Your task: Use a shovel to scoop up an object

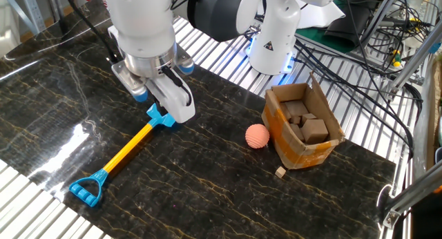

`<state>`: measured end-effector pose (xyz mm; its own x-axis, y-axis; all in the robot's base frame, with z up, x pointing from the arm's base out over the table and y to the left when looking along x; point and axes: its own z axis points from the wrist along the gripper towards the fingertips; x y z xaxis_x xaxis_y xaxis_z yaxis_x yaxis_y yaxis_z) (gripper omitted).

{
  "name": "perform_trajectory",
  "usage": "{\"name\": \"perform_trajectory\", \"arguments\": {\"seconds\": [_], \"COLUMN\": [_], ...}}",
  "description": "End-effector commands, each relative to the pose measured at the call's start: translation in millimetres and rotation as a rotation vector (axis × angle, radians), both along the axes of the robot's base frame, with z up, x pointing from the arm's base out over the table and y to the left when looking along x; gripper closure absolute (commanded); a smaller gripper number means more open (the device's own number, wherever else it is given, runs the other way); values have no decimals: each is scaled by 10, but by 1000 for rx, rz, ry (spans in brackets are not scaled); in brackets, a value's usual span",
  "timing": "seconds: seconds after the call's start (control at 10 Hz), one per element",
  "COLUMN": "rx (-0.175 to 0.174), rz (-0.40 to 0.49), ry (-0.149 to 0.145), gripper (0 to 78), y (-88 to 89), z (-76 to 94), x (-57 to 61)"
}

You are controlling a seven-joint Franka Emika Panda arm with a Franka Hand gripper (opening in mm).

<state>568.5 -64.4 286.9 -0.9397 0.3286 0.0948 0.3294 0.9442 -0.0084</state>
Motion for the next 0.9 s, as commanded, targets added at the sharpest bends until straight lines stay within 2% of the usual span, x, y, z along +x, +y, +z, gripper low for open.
{"name": "perform_trajectory", "arguments": {"seconds": [0.1,0.3,0.4,0.6,0.7,0.8,0.9], "rx": [-5,-6,-5,-8,-15,-16,-15], "rz": [45,66,86,99,112,113,131], "ry": [-9,-23,-44,-70,-89,-94,-108], "gripper": [776,776,776,776,776,776,776], "y": [-294,-422,-538,-598,-633,-640,-708], "z": [-245,-367,-536,-731,-881,-905,-1071], "x": [172,226,273,328,360,363,387]}}
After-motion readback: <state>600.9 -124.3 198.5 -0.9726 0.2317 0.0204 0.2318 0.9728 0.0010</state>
